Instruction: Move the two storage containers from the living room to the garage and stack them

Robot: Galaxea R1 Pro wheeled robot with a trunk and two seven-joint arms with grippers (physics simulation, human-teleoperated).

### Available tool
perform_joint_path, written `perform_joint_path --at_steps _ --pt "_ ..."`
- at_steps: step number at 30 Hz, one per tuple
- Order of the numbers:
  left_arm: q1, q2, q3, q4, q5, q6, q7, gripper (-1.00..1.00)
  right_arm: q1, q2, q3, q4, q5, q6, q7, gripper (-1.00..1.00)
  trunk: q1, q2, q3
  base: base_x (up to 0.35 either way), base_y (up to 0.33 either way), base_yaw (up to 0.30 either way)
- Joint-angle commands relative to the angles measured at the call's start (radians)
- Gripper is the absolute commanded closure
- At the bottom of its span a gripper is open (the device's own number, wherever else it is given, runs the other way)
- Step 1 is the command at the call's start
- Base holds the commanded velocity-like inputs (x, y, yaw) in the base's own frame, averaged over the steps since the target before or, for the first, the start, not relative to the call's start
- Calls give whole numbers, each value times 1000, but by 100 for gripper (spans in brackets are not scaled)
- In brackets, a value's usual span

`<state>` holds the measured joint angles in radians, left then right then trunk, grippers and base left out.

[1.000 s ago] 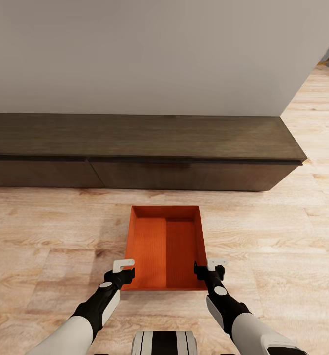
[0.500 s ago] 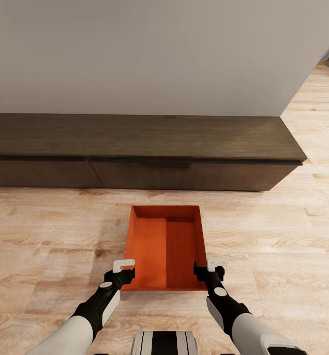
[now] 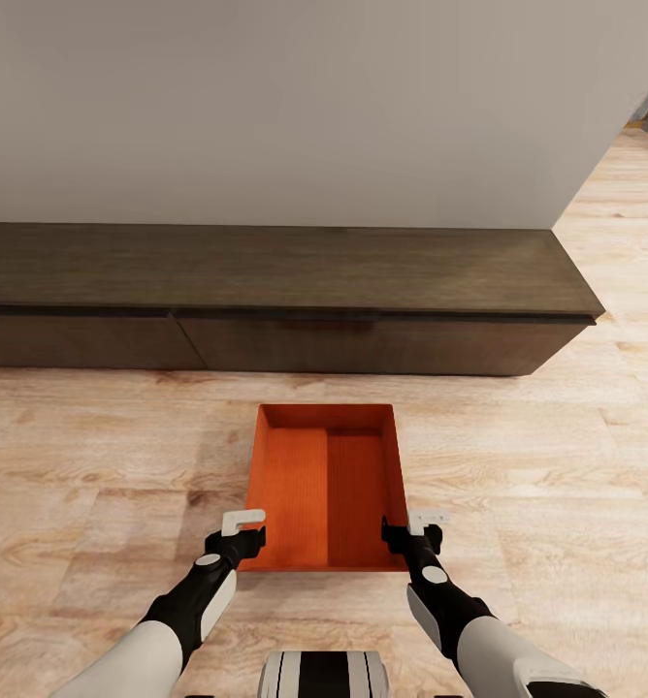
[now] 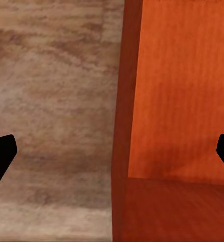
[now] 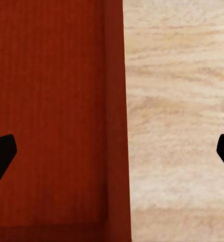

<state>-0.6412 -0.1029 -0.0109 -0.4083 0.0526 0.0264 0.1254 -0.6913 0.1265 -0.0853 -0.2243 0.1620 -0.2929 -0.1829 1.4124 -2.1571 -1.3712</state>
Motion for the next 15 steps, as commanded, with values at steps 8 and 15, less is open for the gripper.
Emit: perform_joint_path --at_steps 8,15 --pt "0 1 0 -1 7 3 4 100 -1 1 -9 3 8 -3 11 100 0 0 0 0 0 0" --pt "0 1 1 -7 7 3 4 100 -1 1 -10 3 13 -4 11 100 0 0 0 0 0 0"
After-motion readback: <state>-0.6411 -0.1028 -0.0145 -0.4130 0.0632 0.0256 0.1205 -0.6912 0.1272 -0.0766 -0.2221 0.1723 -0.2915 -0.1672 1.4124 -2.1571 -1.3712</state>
